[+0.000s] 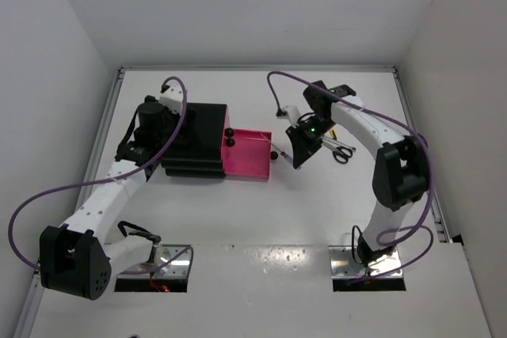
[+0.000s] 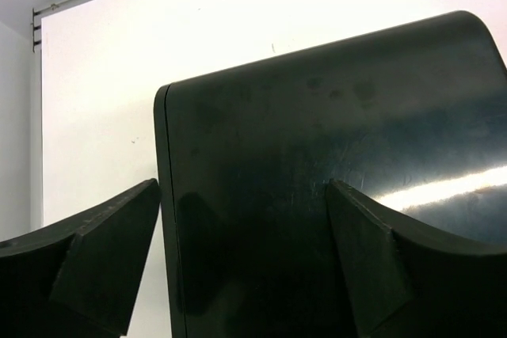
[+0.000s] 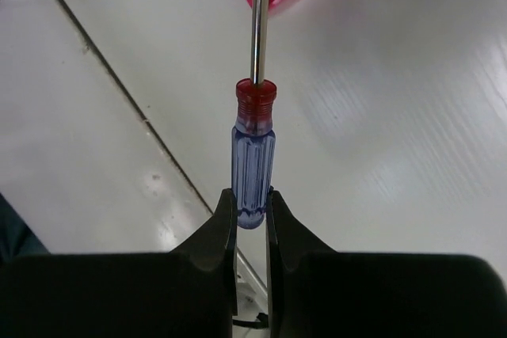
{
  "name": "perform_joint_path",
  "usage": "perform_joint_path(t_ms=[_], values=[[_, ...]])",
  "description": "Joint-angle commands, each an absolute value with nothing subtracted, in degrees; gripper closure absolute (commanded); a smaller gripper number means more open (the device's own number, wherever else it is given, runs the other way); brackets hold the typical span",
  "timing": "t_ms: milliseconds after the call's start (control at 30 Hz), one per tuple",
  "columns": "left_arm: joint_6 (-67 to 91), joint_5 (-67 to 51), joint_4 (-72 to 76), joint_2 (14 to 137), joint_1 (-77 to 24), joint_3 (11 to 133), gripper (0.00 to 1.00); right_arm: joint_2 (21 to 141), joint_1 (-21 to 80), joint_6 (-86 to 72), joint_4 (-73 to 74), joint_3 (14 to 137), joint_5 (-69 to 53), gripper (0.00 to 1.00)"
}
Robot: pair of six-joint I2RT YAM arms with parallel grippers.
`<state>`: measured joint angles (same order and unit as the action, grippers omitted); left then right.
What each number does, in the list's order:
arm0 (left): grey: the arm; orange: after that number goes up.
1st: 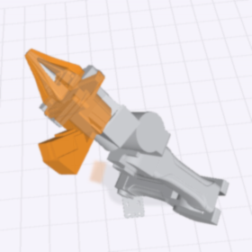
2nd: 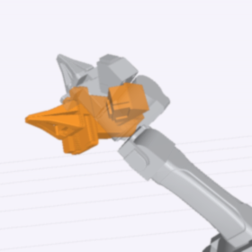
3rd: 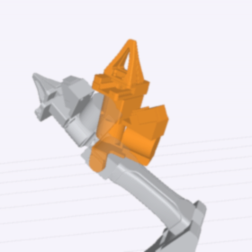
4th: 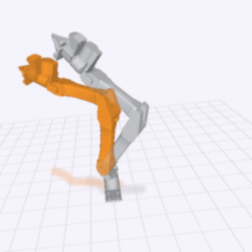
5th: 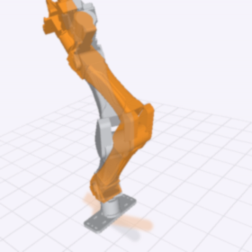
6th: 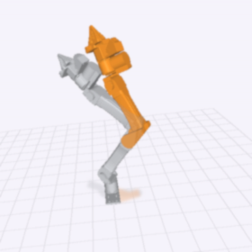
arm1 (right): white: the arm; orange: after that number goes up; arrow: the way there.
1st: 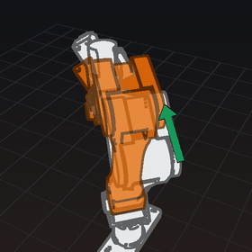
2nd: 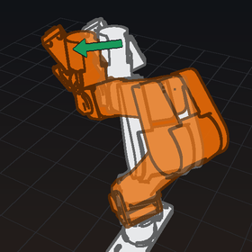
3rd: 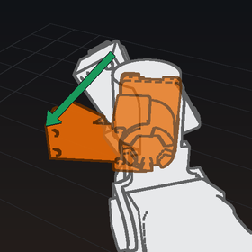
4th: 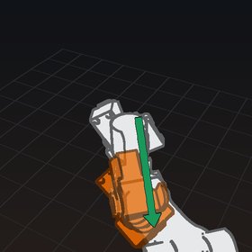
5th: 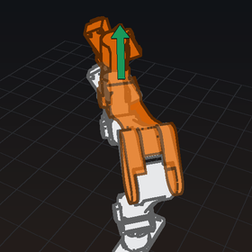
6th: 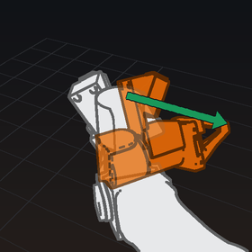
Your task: Sort the tools into containers
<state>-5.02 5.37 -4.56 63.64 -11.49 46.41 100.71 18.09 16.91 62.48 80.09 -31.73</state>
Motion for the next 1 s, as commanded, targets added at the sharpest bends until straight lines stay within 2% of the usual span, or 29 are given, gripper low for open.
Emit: perform_joint_path(t_ms=[0, 67, 300, 533, 967], values=[[-5.0, 5.1, -12.0, 65.1, -11.1, 46.5, 0.05, 105.0, 22.0, 16.2, 67.0, 86.2, -33.0, 1.0], [-5.0, 5.6, -12.0, 65.1, -11.1, 46.5, 0.0, 107.7, 23.1, 15.5, 68.1, 89.9, -33.0, 1.0], [-3.7, 8.9, -12.0, 64.6, -10.5, 47.0, 0.0, 118.1, 26.8, 12.2, 71.7, 100.5, -30.8, 1.0], [-1.1, 8.8, -11.3, 62.8, -6.5, 49.4, 0.0, 123.5, 27.9, 9.1, 71.3, 104.7, -30.2, 1.0], [-1.1, 7.7, -11.3, 62.8, -5.4, 50.4, 0.0, 131.7, 30.6, 6.2, 71.3, 112.4, -29.6, 1.0]])
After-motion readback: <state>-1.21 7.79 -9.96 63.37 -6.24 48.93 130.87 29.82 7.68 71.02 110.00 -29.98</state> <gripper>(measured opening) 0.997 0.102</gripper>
